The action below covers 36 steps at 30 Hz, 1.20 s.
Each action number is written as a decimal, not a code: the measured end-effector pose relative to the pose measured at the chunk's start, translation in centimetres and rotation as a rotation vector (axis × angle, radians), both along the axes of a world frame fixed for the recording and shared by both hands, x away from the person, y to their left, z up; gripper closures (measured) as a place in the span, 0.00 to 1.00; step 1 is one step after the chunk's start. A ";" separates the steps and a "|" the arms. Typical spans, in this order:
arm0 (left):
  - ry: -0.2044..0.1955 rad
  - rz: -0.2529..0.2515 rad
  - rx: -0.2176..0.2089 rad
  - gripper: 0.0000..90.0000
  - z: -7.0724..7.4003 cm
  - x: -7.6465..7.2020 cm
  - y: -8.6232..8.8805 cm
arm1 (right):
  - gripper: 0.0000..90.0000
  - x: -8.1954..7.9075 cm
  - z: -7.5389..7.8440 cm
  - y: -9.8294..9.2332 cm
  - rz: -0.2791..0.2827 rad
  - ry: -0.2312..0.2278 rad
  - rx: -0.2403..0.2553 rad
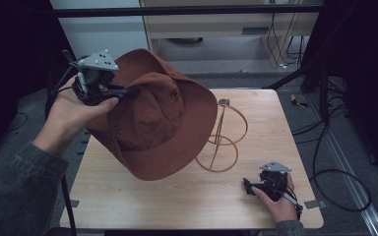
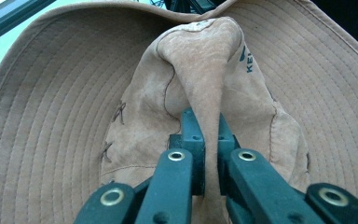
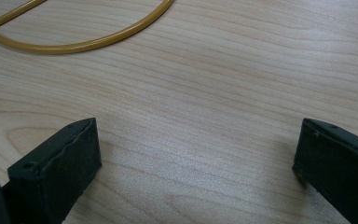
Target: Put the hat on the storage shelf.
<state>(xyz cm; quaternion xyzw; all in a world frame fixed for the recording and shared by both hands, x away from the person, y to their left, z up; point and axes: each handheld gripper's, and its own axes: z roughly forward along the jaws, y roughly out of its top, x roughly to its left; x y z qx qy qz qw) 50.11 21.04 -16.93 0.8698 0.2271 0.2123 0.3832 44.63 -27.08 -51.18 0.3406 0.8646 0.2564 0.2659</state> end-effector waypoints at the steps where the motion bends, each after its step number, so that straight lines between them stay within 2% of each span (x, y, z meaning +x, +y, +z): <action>1: 0.002 -0.002 0.002 0.99 0.0 0.1 -0.1 | 0.01 0.0 0.0 0.0 0.000 0.000 0.000; 6: -0.017 -0.012 0.030 0.99 -0.1 -0.5 -1.0 | 0.01 0.0 0.0 0.0 0.000 0.000 0.000; 11: -0.020 -0.031 0.030 0.99 0.3 -0.9 -1.6 | 0.01 0.0 0.0 0.0 0.000 0.000 0.000; 16: -0.019 -0.046 0.014 0.99 0.8 -0.7 -2.8 | 0.01 0.0 0.0 0.0 0.001 -0.001 -0.001; 26: -0.027 -0.078 0.033 0.99 1.4 -0.2 -5.8 | 0.01 0.0 0.0 0.0 -0.001 0.000 -0.001; 31: -0.025 -0.085 0.033 0.99 1.4 0.1 -6.8 | 0.01 0.0 0.0 0.0 -0.001 0.000 0.000; 36: -0.027 -0.095 0.050 0.99 1.2 0.5 -8.5 | 0.01 0.0 0.0 0.0 -0.003 0.000 0.000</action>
